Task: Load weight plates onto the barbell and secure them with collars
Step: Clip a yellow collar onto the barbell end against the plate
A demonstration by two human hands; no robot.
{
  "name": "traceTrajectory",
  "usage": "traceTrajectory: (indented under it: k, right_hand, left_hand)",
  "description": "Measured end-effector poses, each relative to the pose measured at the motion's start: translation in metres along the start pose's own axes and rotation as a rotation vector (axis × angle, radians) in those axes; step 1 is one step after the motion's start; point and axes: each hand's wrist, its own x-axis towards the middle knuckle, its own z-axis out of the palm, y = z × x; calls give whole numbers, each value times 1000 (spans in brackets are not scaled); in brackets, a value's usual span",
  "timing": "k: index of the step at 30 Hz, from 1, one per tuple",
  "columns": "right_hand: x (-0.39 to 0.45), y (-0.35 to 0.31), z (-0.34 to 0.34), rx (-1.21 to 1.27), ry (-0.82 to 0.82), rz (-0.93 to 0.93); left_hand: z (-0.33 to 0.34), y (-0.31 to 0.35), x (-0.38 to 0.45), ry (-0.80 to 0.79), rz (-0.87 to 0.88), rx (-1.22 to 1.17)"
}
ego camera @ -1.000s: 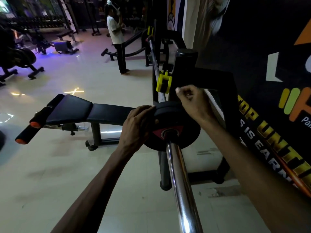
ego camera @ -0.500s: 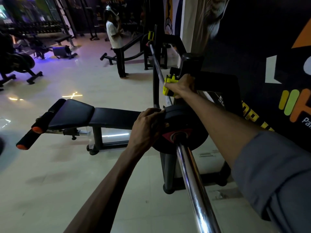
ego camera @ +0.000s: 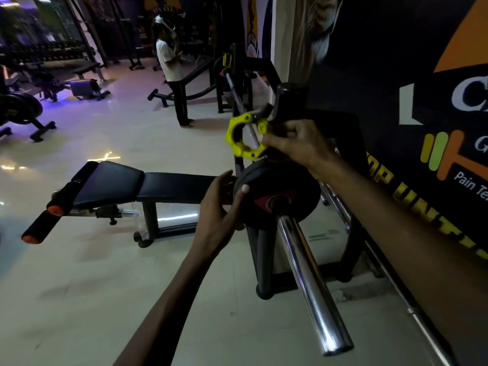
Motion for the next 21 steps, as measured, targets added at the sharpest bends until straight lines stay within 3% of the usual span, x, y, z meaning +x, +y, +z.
traceTrajectory:
  k: [5,11,21]
  right_hand:
    - [-123,16,-25,40,-103,29]
    - [-219,42,-54,172,-189,83]
    - [-303,80,-77,176,-263,52]
  left_hand:
    - [-15,32,-45,-66,-61,-262]
    - [-4,74,-115,-261,-46,-201]
    - [33,86,-219,-200,-150,-311]
